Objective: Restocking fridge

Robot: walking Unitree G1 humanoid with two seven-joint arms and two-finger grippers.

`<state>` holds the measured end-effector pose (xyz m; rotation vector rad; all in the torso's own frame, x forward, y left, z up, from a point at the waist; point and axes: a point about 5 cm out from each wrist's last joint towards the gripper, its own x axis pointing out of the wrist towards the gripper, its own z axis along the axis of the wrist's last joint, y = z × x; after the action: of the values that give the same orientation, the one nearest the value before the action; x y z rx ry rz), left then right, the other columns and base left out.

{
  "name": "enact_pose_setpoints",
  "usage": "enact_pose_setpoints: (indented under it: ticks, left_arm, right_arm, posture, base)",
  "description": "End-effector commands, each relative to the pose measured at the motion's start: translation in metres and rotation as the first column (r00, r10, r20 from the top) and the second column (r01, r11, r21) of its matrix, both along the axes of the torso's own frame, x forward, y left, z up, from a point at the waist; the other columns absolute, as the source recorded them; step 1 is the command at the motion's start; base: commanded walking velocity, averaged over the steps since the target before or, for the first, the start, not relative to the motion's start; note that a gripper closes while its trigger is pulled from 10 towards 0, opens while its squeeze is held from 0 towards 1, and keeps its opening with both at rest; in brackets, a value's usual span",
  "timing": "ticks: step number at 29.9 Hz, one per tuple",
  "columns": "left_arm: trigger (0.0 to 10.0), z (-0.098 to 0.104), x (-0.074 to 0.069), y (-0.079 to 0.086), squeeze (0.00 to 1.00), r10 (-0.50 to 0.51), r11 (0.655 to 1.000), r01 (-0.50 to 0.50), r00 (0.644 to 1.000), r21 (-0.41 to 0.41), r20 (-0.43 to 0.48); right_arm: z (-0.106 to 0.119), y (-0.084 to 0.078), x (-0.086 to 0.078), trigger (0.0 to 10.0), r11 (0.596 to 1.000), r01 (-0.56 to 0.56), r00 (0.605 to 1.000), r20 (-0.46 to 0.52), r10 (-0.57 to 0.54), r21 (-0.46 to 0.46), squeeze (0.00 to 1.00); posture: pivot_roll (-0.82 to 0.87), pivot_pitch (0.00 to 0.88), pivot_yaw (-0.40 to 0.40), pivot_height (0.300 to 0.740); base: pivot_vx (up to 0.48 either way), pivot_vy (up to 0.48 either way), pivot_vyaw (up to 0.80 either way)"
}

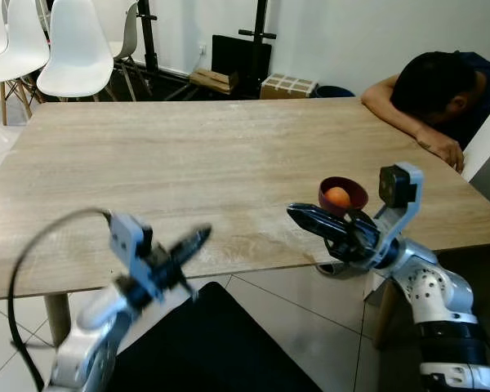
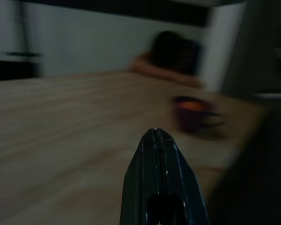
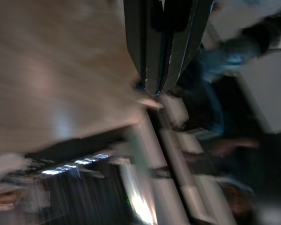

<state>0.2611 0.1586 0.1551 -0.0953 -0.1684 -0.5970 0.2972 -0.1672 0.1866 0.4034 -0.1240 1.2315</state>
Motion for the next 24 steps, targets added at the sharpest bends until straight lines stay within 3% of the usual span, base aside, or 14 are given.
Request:
enact_pose_setpoints:
  ticks: [1,4,7,8,9,10,11,12,13,14,19,21,22,24]
  left_arm:
    - [10.0,0.013,0.017,0.007,0.0,0.126,0.991,-0.127,0.992,0.045,0.029]
    - [10.0,0.035,0.03,0.01,0.0,0.229,0.973,-0.229,0.968,-0.005,0.1]
    - [10.0,0.041,0.034,0.011,0.0,0.269,0.963,-0.269,0.957,-0.017,0.111]
    - [10.0,0.042,0.039,0.012,0.0,0.338,0.936,-0.346,0.934,0.065,0.115]
    - [10.0,0.042,0.039,0.012,0.0,0.338,0.936,-0.346,0.934,0.065,0.115]
    - [10.0,0.038,0.04,0.011,0.0,0.347,0.93,-0.356,0.932,0.087,0.107]
    - [10.0,0.036,0.04,0.01,0.0,0.358,0.928,-0.365,0.929,0.078,0.092]
    - [10.0,0.036,0.04,0.01,0.0,0.358,0.928,-0.365,0.929,0.078,0.092]
    - [10.0,0.034,0.04,0.008,0.0,0.362,0.928,-0.368,0.928,0.062,0.082]
    - [10.0,0.034,0.04,0.006,0.0,0.374,0.924,-0.379,0.924,0.059,0.079]
    - [10.0,0.033,0.042,0.005,0.0,0.38,0.92,-0.385,0.922,0.07,0.077]
    - [10.0,0.032,0.045,0.004,0.0,0.385,0.917,-0.391,0.92,0.083,0.074]
    - [10.0,0.032,0.045,0.004,0.0,0.385,0.917,-0.391,0.92,0.083,0.074]
    - [10.0,0.031,0.047,0.002,0.0,0.382,0.917,-0.388,0.921,0.093,0.078]
  right_arm:
    - [0.01,0.008,0.015,10.0,0.992,0.121,0.992,0.039,-0.12,-0.025,0.0]
    - [0.021,0.011,0.03,10.0,0.973,0.223,0.974,0.032,-0.225,0.06,0.0]
    - [0.024,0.011,0.035,10.0,0.96,0.268,0.962,0.03,-0.271,0.078,0.0]
    - [0.02,-0.001,0.057,10.0,0.837,0.547,0.837,-0.01,-0.547,0.021,0.0]
    - [0.02,-0.001,0.057,10.0,0.837,0.547,0.837,-0.01,-0.547,0.021,0.0]
    - [0.019,-0.009,0.064,10.0,0.774,0.633,0.774,-0.005,-0.633,-0.005,0.25]
    - [0.018,-0.019,0.068,10.0,0.715,0.699,0.715,-0.038,-0.698,0.007,0.6]
    - [0.018,-0.019,0.068,10.0,0.715,0.699,0.715,-0.038,-0.698,0.007,0.6]
    - [0.018,-0.026,0.07,10.0,0.682,0.731,0.682,-0.052,-0.73,0.024,0.84]
    - [0.018,-0.031,0.072,10.0,0.651,0.759,0.651,-0.073,-0.756,0.034,1.0]
    - [0.013,-0.031,0.073,10.0,0.623,0.781,0.623,-0.022,-0.782,-0.04,1.0]
    - [0.001,-0.035,0.078,10.0,0.516,0.835,0.537,0.084,-0.839,-0.189,1.0]
    - [0.001,-0.035,0.078,10.0,0.516,0.835,0.537,0.084,-0.839,-0.189,1.0]
    - [-0.008,-0.041,0.082,10.0,0.421,0.873,0.458,0.117,-0.881,-0.247,1.0]
  posture:
    - [-0.07,0.025,-0.063,0.731]
    - [-0.07,0.03,-0.063,0.731]
    - [-0.07,0.032,-0.063,0.731]
    - [-0.08,0.039,-0.06,0.731]
    - [-0.08,0.039,-0.06,0.731]
    - [-0.08,0.041,-0.06,0.731]
    - [-0.08,0.043,-0.059,0.731]
    - [-0.08,0.043,-0.059,0.731]
    - [-0.08,0.044,-0.059,0.731]
    - [-0.08,0.044,-0.058,0.731]
    - [-0.08,0.046,-0.058,0.731]
    - [-0.08,0.049,-0.06,0.731]
    - [-0.08,0.049,-0.06,0.731]
    - [-0.08,0.051,-0.06,0.731]
  base:
    - [0.0,0.0,0.0]
    - [0.0,0.0,0.0]
    - [0.0,0.0,0.0]
    - [0.0,0.0,0.0]
    - [0.0,0.0,0.0]
    - [0.0,0.0,0.0]
    - [0.0,0.0,0.0]
    - [0.0,0.0,0.0]
    - [0.0,0.0,0.0]
    - [0.0,0.0,0.0]
    - [0.0,0.0,0.0]
    - [0.0,0.0,0.0]
    - [0.0,0.0,0.0]
    - [0.0,0.0,0.0]
